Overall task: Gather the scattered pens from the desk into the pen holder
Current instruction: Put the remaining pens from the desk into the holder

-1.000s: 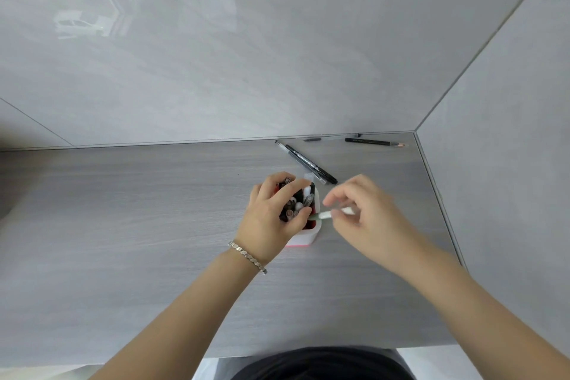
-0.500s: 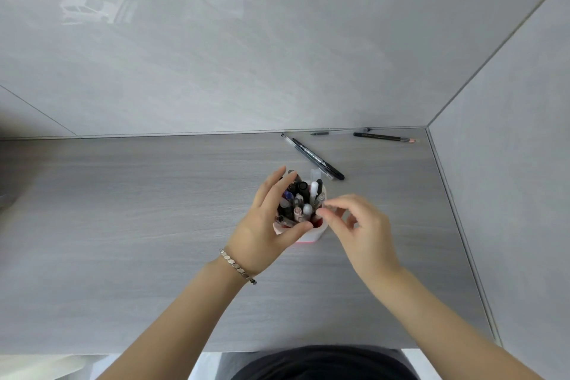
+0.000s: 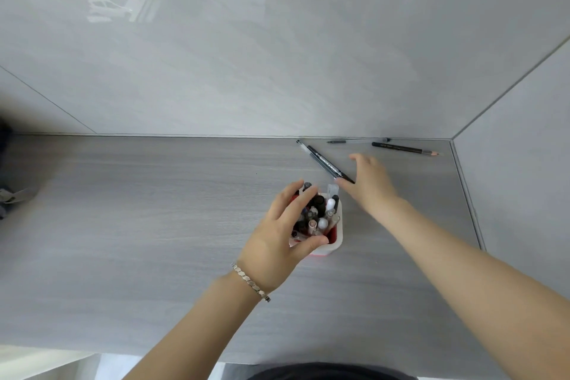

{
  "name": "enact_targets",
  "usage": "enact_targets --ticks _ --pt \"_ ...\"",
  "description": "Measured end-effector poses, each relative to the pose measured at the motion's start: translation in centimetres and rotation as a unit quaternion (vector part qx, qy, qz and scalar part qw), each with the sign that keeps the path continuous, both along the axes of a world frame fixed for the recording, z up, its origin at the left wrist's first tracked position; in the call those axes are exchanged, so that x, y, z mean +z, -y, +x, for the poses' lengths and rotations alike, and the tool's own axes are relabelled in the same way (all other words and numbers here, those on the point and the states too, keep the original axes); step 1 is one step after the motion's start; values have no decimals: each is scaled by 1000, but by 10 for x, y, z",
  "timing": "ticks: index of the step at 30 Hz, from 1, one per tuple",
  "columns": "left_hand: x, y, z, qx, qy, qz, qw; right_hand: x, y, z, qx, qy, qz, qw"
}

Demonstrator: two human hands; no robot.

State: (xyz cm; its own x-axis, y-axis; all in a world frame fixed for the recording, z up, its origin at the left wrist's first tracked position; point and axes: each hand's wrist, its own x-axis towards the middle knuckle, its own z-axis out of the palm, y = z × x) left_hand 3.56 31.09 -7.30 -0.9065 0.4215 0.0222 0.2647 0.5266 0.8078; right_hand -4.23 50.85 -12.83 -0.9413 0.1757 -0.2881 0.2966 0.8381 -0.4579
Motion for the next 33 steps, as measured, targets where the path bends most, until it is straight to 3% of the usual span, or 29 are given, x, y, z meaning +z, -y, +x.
enact_targets --ticks 3,6,9,12,17,22,30,33 --pt "1 0 -2 20 -15 17 1000 -14 18 -5 91 35 90 991" --pt "-2 -1 -9 23 -35 17 999 -17 25 -5 131 69 121 982" --pt "-1 1 -16 -4 -13 34 999 -4 19 4 88 94 11 992" --pt "3 1 -20 -5 27 47 999 29 -3 36 16 9 -116 993" --pt "7 -8 -33 107 55 63 991 115 -39 112 -124 -109 -222 961" --pt "11 -10 -33 76 91 78 990 162 -48 157 -90 -58 -190 976" --pt "0 24 -16 -74 97 23 992 153 -9 129 19 -40 -80 996" --pt "-5 25 -12 -85 82 13 993 139 17 108 54 -51 -70 995"
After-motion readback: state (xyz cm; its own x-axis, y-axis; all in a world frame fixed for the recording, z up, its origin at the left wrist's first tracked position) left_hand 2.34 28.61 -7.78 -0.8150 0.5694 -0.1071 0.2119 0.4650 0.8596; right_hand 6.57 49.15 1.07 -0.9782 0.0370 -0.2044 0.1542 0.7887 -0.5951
